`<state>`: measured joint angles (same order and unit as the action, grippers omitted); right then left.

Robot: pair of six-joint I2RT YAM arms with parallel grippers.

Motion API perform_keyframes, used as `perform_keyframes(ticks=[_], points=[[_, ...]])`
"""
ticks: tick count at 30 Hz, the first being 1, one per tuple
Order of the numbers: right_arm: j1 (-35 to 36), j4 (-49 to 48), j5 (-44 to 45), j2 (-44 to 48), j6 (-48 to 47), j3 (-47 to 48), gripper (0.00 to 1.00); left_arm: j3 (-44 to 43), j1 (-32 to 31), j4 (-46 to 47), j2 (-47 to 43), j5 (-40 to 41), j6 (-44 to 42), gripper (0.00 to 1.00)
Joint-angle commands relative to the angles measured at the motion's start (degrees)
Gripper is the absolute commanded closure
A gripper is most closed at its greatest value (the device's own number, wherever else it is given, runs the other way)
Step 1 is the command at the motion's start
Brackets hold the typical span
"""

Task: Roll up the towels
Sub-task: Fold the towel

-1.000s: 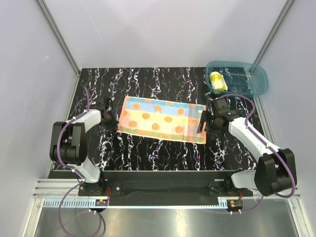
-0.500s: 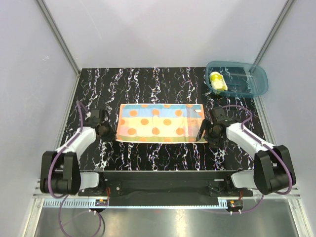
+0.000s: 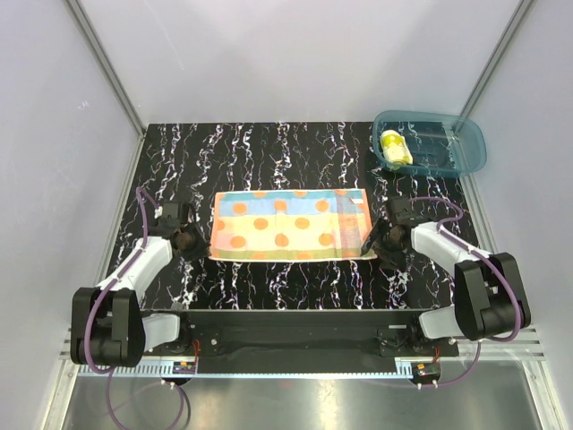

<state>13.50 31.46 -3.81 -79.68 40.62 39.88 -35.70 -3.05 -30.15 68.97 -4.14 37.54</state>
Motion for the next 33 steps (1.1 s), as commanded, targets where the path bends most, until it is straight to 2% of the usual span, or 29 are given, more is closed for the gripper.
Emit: perform_keyframes(ticks=[1,6,8,15,19,20,23,24,26,33], points=[[-2.8,-1.4,1.9,-0.7,-1.3,2.0,0.3,-0.2,0.1,0.4,-1.4,0.8,-0.7,1.0],[-5.2,-2.2,1.2,-2.1,-2.8,2.3,0.32,-0.3,0.1,0.8,-0.9,0.5,-0.9,1.0],[-5.1,-2.7,0.3,-2.9,-3.1,2.3,0.39,-0.5,0.1,1.0,-0.4,0.5,-0.8,1.0],[-5.1,-6.0,-3.3,-4.0,-2.2,-0.3,0.46,-0.5,0.1,1.1,-0.2,0.8,-0.9,1.0],[-5.1,-7.5,-4.7,-5.0,-2.5,-1.3,0.62,-0.8,0.1,0.7,-0.2,0.9,-1.0,1.0],[-5.1,-7.6,-4.9,-4.9,-2.7,-1.4,0.69,-0.9,0.1,0.6,-0.4,0.8,-0.8,1.0],[-5.1,-7.1,-4.6,-3.7,-3.3,-1.4,0.83,-1.2,0.1,-0.3,-1.4,1.0,-0.5,1.0],[-5.1,-6.6,-4.5,-3.2,-3.4,-1.4,0.91,-1.4,0.2,-0.7,-1.7,1.2,-0.4,1.0],[-5.1,-6.0,-4.6,-1.5,-3.7,-1.2,0.98,-1.7,0.4,-2.2,-2.5,1.1,-0.4,1.0],[-5.1,-0.7,-5.2,5.0,-3.4,-0.2,1.0,-3.9,1.7,-7.2,-7.7,-0.6,0.1,1.0]])
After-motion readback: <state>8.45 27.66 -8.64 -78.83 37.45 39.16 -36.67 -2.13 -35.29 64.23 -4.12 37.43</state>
